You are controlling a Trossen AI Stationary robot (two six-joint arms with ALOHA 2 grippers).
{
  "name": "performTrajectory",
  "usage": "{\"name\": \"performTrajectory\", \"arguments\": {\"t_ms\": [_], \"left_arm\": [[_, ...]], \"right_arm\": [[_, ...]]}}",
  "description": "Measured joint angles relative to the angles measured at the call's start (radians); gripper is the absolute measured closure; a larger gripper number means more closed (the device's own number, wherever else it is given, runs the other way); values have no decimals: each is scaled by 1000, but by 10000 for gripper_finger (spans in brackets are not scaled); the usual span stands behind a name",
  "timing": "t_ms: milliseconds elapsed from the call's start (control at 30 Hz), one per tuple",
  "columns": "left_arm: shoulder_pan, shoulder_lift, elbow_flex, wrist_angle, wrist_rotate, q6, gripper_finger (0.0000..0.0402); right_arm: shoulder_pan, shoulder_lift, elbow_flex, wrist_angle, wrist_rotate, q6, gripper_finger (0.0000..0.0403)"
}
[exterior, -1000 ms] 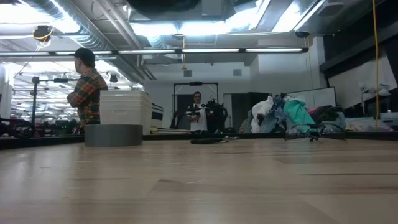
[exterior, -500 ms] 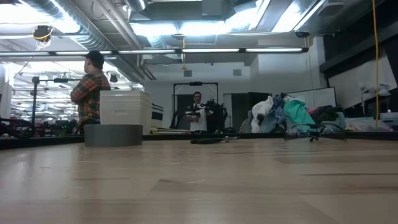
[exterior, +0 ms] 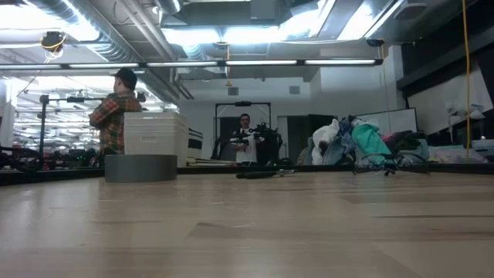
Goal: Coil cords
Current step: Coil the blue wire cable onto the black spool
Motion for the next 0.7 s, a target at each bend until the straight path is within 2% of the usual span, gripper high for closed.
{"name": "performTrajectory", "arguments": {"t_ms": [100,233,567,700], "left_arm": [[5,0,0,42,28,13,401],[8,0,0,139,91,55,401],[14,15,0,169,157,63,401],[22,29,0,206,168,84,401]], "right_arm": [[0,-9,0,5,-35,-2,398],[0,-9,0,14,-29,-31,397],[0,-8,0,58,135,-152,397],[-1,-7,-1,57,151,-154,397]]}}
